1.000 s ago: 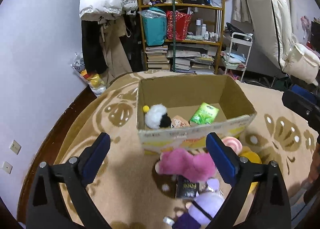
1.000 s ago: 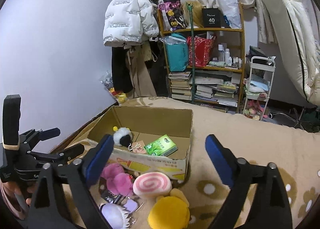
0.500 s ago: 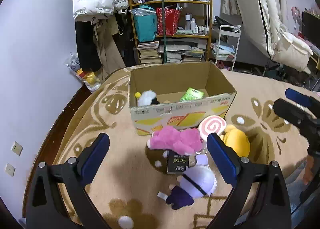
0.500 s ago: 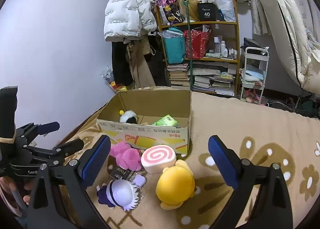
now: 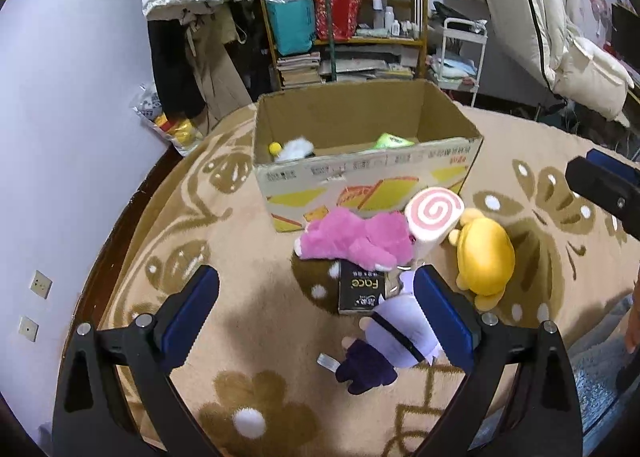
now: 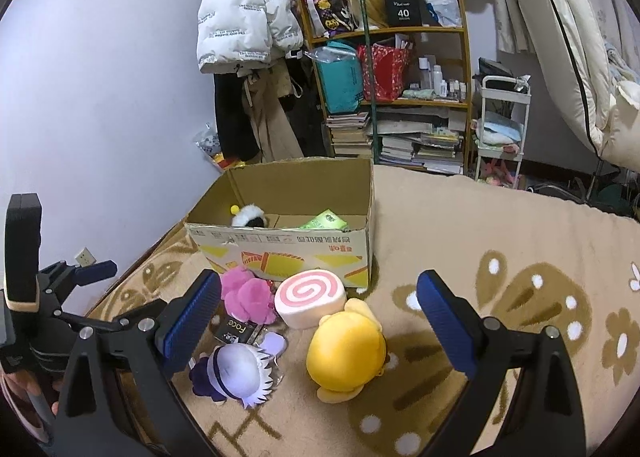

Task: Organize soft objects
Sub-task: 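Lower left tool to white-haired plush doll while right tool lowers to yellow plush duck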

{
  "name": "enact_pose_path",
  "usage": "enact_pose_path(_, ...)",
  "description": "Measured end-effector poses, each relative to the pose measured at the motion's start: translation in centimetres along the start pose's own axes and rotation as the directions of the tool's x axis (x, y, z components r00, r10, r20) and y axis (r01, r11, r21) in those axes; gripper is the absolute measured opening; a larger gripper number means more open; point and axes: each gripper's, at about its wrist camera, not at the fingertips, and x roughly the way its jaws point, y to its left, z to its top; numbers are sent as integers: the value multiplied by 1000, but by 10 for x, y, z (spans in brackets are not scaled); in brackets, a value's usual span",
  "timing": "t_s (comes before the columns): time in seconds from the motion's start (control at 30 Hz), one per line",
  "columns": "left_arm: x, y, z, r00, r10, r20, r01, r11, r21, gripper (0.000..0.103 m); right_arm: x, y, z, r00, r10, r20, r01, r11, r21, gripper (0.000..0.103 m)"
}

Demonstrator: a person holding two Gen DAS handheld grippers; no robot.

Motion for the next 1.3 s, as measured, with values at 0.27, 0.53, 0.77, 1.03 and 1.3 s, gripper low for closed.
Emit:
enact_pose_path(0.27, 23, -9, -3, 998, -19, -54, 21, 999, 31, 97, 13, -4, -5, 999, -20, -38, 21, 1000, 11, 102)
enact_pose_path(0.53, 38, -18, -6, 994, -40, -105, 46, 997, 55, 97, 33, -10, -8, 993, -66, -97, 70, 997, 37, 102)
enact_pose_path(0.77, 51, -28, -11, 985, -72, -156, 84, 994, 74, 97, 51, -16, -11, 984, -75, -159, 84, 995, 53, 102)
enact_pose_path(1.03, 66, -47, -17, 970, -97, -222, 129, 983, 133, 97, 75, -17, -16, 968, -93, -235, 107, 993, 46, 102)
enact_pose_path(1.3, 81, -62, -26, 937, -172, -305, 225, 963, 148, 97, 95, -23, -26, 947, -96, -308, 121, 990, 66, 102)
